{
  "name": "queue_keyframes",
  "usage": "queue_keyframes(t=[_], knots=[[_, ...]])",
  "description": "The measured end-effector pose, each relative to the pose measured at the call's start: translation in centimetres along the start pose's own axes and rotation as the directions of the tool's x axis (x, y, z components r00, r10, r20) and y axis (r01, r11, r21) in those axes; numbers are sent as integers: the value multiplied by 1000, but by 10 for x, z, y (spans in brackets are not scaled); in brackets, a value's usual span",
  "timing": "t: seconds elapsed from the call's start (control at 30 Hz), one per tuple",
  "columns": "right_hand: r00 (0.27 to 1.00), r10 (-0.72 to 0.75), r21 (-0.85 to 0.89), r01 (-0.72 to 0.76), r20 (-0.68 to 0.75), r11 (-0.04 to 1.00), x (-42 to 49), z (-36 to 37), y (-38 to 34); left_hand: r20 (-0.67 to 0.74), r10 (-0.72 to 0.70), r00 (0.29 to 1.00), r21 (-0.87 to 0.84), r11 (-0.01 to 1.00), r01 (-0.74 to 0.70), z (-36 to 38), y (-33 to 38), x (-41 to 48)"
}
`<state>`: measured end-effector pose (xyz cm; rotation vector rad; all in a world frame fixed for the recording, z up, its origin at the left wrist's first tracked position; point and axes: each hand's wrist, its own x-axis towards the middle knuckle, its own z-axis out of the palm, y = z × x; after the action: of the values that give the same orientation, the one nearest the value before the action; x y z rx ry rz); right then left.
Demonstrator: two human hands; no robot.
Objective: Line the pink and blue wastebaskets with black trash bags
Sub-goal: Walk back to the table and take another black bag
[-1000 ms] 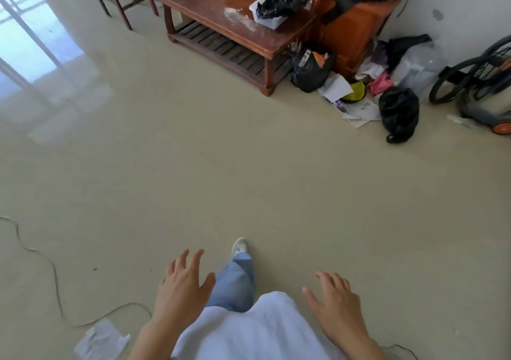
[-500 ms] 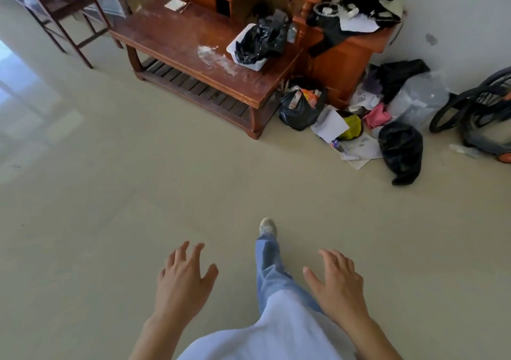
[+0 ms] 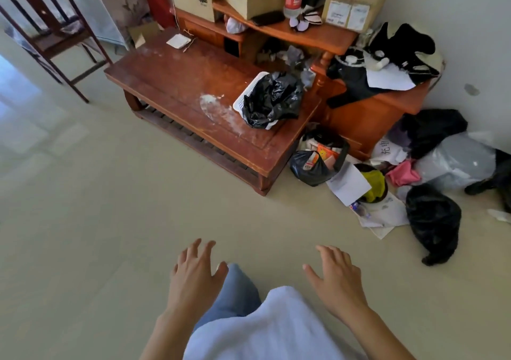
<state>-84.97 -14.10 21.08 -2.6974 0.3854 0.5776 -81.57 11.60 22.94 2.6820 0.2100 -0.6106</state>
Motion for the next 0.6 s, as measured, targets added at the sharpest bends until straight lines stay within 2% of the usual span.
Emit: queue_keyframes(t=[0.17,0.33,0.47,0.6], knots=[[997,18,0,-18,78,1000,107,-9,-59,85,19,996,-12,1000,-18,-35,-3,114],[987,130,88,-138,93,987,220,-30,-133,101,82,991,129,987,-95,-111,-7,257],[985,165,137,-170,44,976,294,-62,-182,134,153,979,176,969,-175,-164,22,349],[977,204,135,-210,54,968,356,-85,-199,205,229,952,184,946,-267,-185,65,431]])
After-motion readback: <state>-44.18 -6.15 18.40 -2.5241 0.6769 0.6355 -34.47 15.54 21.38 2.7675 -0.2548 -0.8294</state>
